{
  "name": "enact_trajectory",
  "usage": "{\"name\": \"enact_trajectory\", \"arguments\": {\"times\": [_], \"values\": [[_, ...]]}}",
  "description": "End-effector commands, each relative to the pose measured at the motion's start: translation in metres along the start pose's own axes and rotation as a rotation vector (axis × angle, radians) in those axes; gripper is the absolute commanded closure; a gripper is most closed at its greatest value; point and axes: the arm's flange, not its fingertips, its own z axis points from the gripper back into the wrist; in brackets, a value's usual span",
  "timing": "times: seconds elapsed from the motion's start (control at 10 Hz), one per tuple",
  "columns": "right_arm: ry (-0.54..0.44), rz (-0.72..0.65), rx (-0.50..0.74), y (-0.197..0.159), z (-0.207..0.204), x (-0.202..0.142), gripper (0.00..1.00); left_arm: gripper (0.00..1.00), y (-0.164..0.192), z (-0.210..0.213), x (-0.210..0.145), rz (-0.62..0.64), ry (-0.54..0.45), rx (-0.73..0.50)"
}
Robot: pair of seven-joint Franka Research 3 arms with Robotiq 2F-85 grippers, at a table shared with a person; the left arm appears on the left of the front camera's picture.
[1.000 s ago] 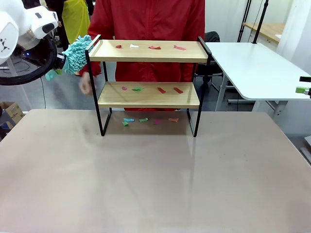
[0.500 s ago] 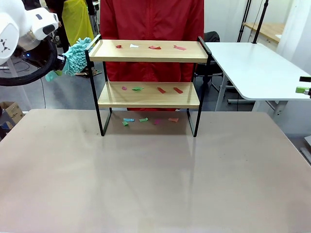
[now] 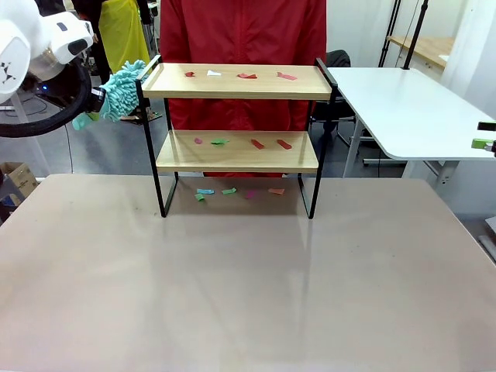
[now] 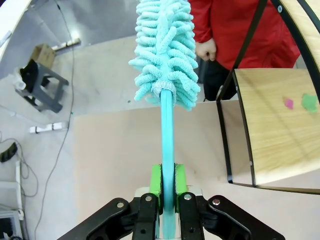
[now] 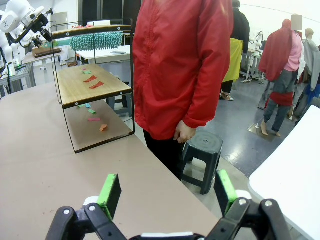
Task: Clean the shelf.
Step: Clean the specific section of the Shelf indicated by the human with the Duster.
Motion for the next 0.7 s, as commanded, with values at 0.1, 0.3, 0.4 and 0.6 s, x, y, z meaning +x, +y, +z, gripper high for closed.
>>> {"name": "enact_trajectory", "arguments": {"times": [0.1,0.3,0.4,0.6], "values": [[0.011,-0.009,0.000,0.000,-0.002,0.006,0.00,0.87,0.034,0.045,0.005,-0.096,0.123,-0.016],[0.011,-0.009,0.000,0.000,-0.002,0.006,0.00,0.87,0.053,0.099,0.001,-0.220,0.226,0.010],[0.011,-0.009,0.000,0.000,-0.002,0.006,0.00,0.87,0.059,0.120,-0.001,-0.293,0.281,0.050],[0.011,-0.009,0.000,0.000,-0.002,0.006,0.00,0.87,0.066,0.152,-0.008,-0.459,0.499,0.096]]}}
